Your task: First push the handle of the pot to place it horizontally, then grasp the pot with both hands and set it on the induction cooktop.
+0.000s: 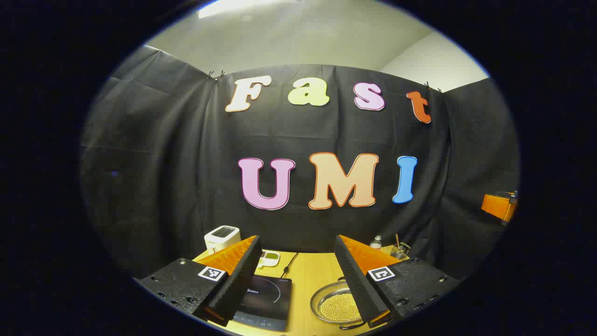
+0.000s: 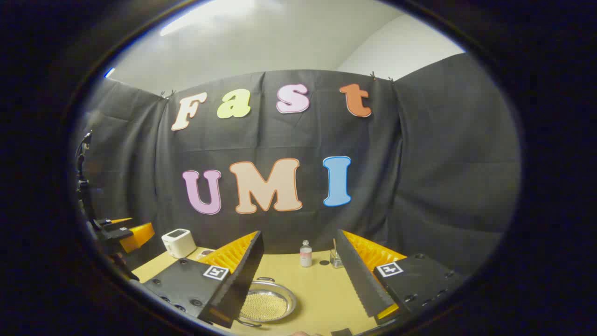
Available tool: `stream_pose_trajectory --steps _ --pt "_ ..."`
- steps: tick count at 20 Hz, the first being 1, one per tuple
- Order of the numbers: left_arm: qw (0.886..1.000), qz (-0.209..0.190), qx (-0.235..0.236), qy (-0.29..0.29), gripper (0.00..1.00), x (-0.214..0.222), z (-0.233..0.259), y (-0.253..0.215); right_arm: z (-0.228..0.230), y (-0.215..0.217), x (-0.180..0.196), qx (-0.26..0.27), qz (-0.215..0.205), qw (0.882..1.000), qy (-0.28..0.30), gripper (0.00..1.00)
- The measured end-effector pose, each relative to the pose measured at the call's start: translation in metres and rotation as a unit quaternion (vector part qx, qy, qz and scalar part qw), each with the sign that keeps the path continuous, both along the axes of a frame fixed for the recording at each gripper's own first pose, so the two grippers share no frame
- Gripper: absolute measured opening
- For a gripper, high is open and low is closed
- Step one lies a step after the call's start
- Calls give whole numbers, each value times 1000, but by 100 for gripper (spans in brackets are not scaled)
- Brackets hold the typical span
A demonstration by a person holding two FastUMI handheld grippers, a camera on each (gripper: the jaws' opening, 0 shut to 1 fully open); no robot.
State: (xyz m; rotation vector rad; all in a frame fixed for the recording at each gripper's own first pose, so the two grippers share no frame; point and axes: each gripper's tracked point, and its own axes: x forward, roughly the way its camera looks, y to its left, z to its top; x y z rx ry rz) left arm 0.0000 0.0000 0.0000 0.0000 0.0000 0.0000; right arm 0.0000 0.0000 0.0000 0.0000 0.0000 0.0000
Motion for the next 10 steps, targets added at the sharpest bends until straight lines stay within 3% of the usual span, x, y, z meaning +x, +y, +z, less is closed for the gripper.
stream_pose_trajectory --steps 10 --pt "1000 -19 11 2 95 -2 -5 7 -2 11 -11 3 -14 1000 4 92"
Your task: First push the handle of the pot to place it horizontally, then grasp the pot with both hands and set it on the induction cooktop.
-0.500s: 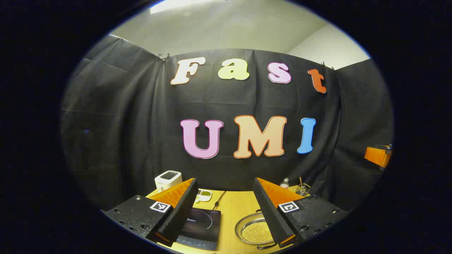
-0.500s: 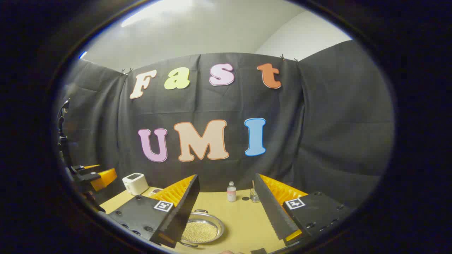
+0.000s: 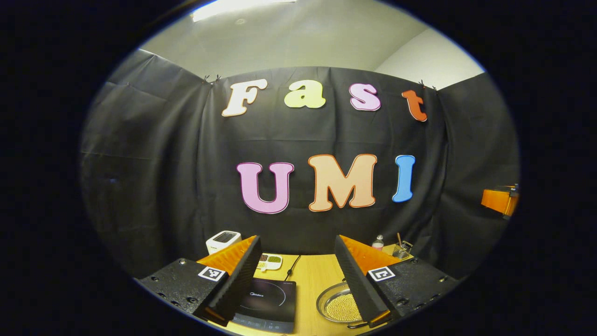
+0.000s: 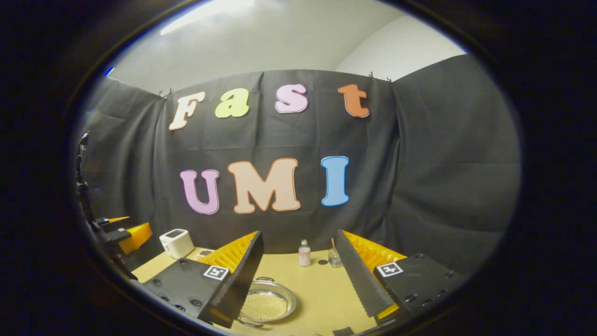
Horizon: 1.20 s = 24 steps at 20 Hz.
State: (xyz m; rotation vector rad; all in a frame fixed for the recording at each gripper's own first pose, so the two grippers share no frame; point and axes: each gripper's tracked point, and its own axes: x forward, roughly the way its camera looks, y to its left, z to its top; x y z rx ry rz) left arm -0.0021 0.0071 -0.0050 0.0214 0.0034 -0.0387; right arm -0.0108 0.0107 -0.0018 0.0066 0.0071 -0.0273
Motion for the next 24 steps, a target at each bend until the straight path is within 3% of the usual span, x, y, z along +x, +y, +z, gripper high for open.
stream_pose_trajectory --steps 11,19,21,22,24 --pt "1000 -14 3 12 92 -9 -16 41 -6 41 -34 15 -17 1000 12 92" --pt "998 -63 -9 22 95 -3 -30 38 -20 57 -59 18 -53 998 28 91" --pt "997 -72 -6 24 92 -2 -32 41 -28 55 -62 15 -71 997 37 67" --pt "997 -74 -6 25 92 -3 -35 45 -35 56 -59 15 -79 996 43 65" --pt "997 -75 -5 28 92 -5 -38 53 -49 62 -63 20 -84 995 58 47"
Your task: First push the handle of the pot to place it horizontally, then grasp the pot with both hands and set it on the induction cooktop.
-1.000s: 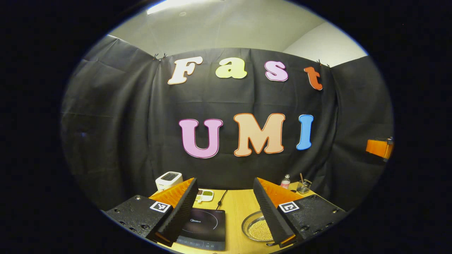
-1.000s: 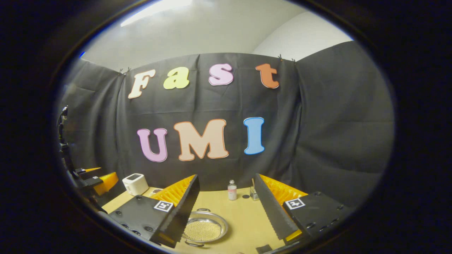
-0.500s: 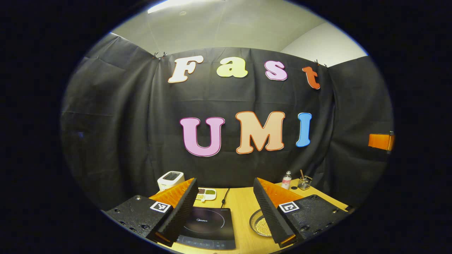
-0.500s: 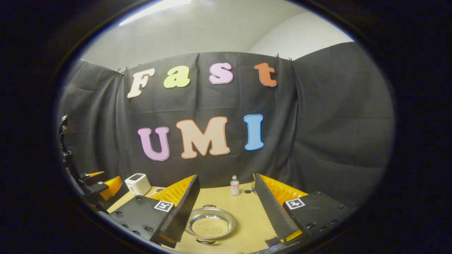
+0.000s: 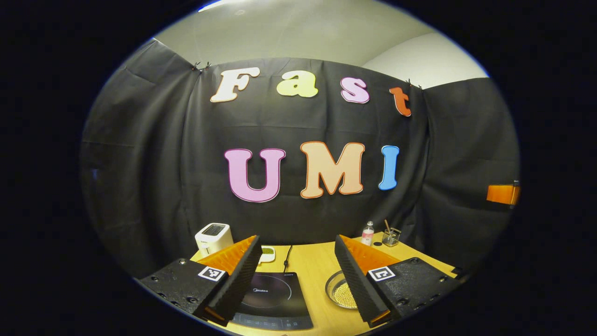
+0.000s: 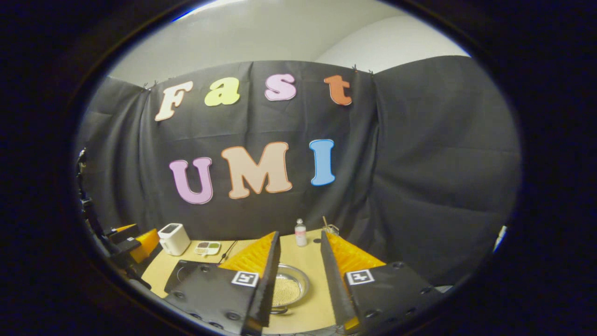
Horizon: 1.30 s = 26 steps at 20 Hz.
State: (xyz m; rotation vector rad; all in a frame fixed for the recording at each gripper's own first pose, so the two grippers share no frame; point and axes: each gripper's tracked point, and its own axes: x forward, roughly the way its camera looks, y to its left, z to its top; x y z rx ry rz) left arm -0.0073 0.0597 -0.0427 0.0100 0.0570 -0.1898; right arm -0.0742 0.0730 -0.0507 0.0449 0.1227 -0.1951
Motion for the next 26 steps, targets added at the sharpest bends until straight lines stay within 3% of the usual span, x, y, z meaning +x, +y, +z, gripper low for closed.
stream_pose_trajectory --steps 3,4,5,6,7,10,11,12,15,19,23,25,26 --pt "1000 -2 2 1 99 -6 -1 9 -15 5 4 32 -19 999 11 5" --pt "1000 -2 2 -1 95 -9 0 13 -19 11 8 49 -16 999 15 1" --pt "1000 0 2 -5 95 -10 2 15 -28 18 13 65 -9 998 21 8" --pt "1000 3 4 -7 95 -13 1 18 -37 24 17 72 2 997 31 8" --pt "1000 9 6 -9 92 -14 1 22 -44 30 21 70 12 997 39 0" --pt "1000 28 6 -11 92 -17 2 30 -62 49 34 46 51 996 55 0" --pt "999 33 8 -9 95 -16 2 32 -85 49 55 44 48 996 65 0" --pt "999 38 12 -6 95 -16 -1 33 -74 58 32 56 67 993 80 0" --pt "998 64 24 -5 92 -11 -2 40 -121 77 55 73 112 984 121 2" --pt "994 104 21 14 95 -6 -12 45 -182 106 62 114 176 957 200 2" --pt "990 137 30 33 92 -3 -23 52 -252 130 54 152 228 912 305 0" --pt "987 155 34 39 92 -2 -27 56 -279 139 48 170 243 889 350 8" --pt "985 164 34 38 92 0 -26 59 -290 142 47 183 249 876 370 0"
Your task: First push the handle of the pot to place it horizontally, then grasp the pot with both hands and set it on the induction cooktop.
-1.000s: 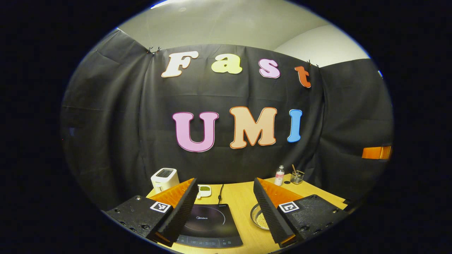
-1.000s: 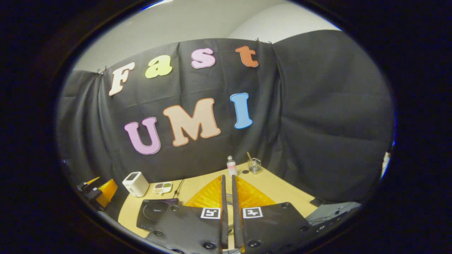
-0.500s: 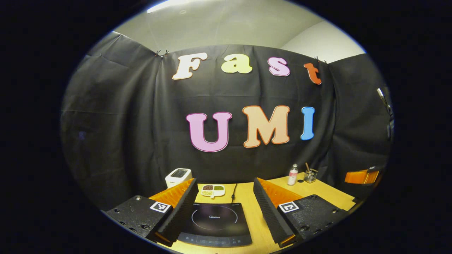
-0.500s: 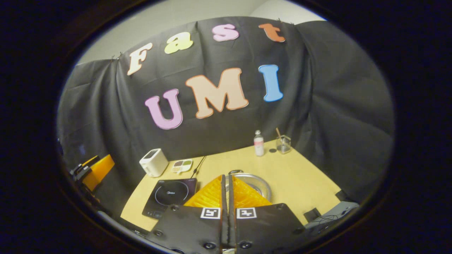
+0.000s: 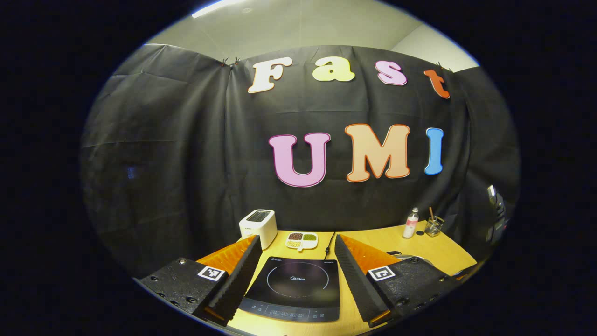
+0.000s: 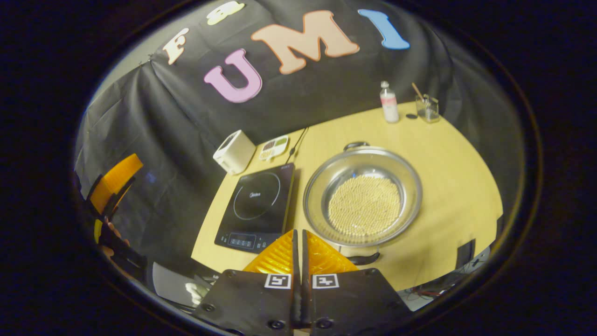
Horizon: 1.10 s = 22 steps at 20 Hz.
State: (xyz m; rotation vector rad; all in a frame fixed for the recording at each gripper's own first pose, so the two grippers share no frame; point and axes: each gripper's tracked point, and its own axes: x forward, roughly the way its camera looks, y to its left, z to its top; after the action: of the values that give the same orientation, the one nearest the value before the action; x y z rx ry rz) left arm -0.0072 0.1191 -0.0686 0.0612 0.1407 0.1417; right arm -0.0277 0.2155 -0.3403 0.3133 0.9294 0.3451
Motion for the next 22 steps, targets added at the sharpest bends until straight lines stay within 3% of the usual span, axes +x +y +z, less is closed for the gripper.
stream_pose_trajectory --steps 7,10,18,22 --pt "999 33 13 15 96 9 -5 8 -56 14 -18 50 26 991 123 0" --pt "999 39 18 23 92 12 -8 4 -74 16 -20 55 25 985 160 2" --pt "997 64 26 41 97 12 -13 -3 -109 7 -19 32 36 976 214 2" --pt "996 74 23 47 98 14 -16 -11 -127 -18 -23 -18 45 971 232 3"
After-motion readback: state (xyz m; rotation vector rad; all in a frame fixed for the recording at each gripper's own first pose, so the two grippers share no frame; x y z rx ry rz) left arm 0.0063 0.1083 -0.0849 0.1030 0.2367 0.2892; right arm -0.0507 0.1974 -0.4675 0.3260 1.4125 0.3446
